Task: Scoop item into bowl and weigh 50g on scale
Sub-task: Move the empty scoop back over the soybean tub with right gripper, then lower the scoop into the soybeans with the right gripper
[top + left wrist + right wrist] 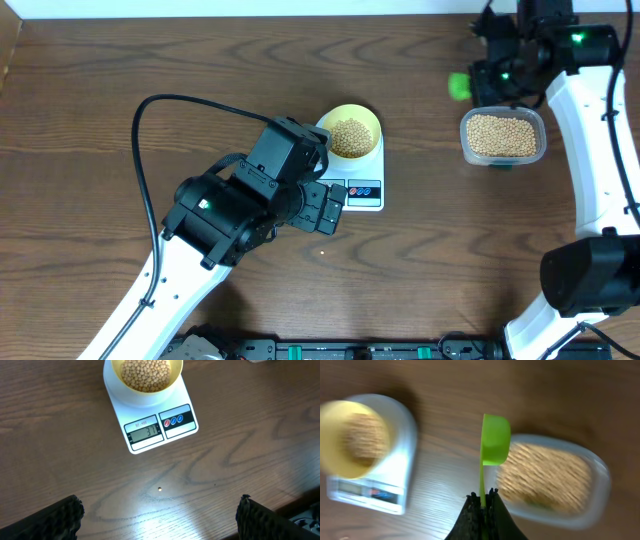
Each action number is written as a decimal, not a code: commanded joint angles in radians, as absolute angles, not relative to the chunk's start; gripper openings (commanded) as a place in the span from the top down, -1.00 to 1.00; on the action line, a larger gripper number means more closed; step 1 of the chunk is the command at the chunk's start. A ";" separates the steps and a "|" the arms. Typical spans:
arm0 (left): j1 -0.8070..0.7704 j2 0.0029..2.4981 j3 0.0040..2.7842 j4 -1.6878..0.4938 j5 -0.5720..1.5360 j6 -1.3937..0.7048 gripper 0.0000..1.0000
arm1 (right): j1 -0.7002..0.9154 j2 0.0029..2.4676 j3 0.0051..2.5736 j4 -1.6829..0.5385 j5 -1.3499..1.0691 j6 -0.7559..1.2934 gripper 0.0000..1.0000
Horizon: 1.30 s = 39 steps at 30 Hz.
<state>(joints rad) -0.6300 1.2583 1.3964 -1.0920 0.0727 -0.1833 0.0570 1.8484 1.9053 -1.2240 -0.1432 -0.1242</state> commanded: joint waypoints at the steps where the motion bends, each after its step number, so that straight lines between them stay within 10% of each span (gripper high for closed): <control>1: -0.628 1.246 1.412 -1.092 0.070 -0.178 -1.00 | 0.015 1.844 1.903 -1.271 0.046 -0.049 0.97; 39: -0.628 1.246 1.412 -1.092 0.070 -0.178 -1.00 | -0.035 1.846 1.568 -1.050 0.178 0.059 0.97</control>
<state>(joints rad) -0.6300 1.2583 1.3964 -1.0920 0.0727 -0.1833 -0.0624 1.8484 1.6131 -1.0863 0.1833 0.0422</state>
